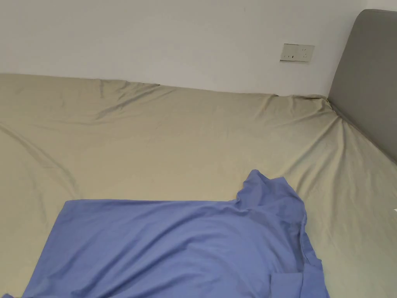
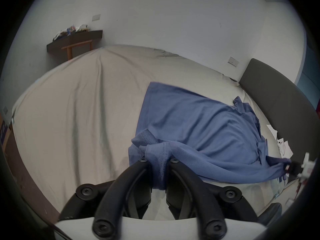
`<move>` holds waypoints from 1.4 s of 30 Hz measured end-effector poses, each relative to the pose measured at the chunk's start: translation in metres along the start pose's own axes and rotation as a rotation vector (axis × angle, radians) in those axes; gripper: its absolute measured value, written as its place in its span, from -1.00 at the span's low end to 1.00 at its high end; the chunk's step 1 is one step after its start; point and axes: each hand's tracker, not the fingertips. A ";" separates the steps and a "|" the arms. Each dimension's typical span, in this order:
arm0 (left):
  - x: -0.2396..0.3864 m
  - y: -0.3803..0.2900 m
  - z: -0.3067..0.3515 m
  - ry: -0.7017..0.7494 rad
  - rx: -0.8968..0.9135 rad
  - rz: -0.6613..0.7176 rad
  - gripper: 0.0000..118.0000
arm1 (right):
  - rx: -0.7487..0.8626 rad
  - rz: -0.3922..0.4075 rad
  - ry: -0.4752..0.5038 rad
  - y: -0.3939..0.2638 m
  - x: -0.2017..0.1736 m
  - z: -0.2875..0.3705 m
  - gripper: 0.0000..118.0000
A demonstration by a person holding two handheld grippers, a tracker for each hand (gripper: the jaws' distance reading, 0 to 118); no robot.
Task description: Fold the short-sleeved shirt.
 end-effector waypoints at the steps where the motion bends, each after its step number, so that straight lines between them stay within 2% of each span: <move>1: 0.003 0.008 -0.002 0.004 0.016 -0.027 -0.80 | 0.018 0.010 0.013 0.012 -0.004 -0.003 -0.94; 5: 0.010 0.041 -0.025 0.034 0.024 -0.064 -0.80 | 0.058 0.023 0.036 0.061 -0.019 -0.036 -0.94; 12: 0.015 0.072 -0.081 0.044 -0.026 -0.063 -0.80 | 0.041 0.087 -0.034 0.117 -0.038 -0.110 -0.94; 18: 0.026 0.072 -0.126 0.096 -0.116 -0.150 -0.80 | -0.033 0.147 -0.114 0.122 -0.049 -0.166 -0.94; 25: 0.024 0.073 -0.157 0.116 -0.150 -0.182 -0.80 | -0.093 0.150 -0.153 0.111 -0.052 -0.202 -0.94; 29: 0.026 0.072 -0.168 0.122 -0.152 -0.232 -0.70 | -0.121 0.161 -0.169 0.103 -0.055 -0.217 -0.92; 31: 0.024 0.065 -0.172 0.137 -0.125 -0.222 -0.41 | -0.124 0.145 -0.175 0.096 -0.054 -0.224 -0.80; 34: 0.008 0.052 -0.167 0.087 -0.013 -0.104 0.09 | -0.061 0.111 -0.158 0.091 -0.051 -0.215 -0.37; 35: 0.002 0.049 -0.164 0.060 -0.021 -0.064 0.16 | -0.053 0.095 -0.137 0.092 -0.049 -0.208 -0.19; 36: -0.001 0.048 -0.159 0.037 -0.058 -0.031 0.16 | -0.042 0.075 -0.087 0.094 -0.045 -0.197 -0.08; 38: -0.009 0.056 -0.141 -0.007 -0.131 -0.020 0.14 | 0.049 0.065 -0.009 0.091 -0.042 -0.159 -0.07; 39: -0.014 0.057 -0.130 -0.034 -0.148 0.013 0.05 | 0.097 0.082 -0.011 0.086 -0.043 -0.140 -0.03; 41: -0.021 0.052 -0.101 -0.079 -0.039 0.056 -0.42 | 0.159 0.147 0.007 0.074 -0.047 -0.101 0.13; 42: -0.022 0.047 -0.085 -0.058 0.035 0.051 -0.42 | 0.164 0.163 0.016 0.066 -0.048 -0.085 0.13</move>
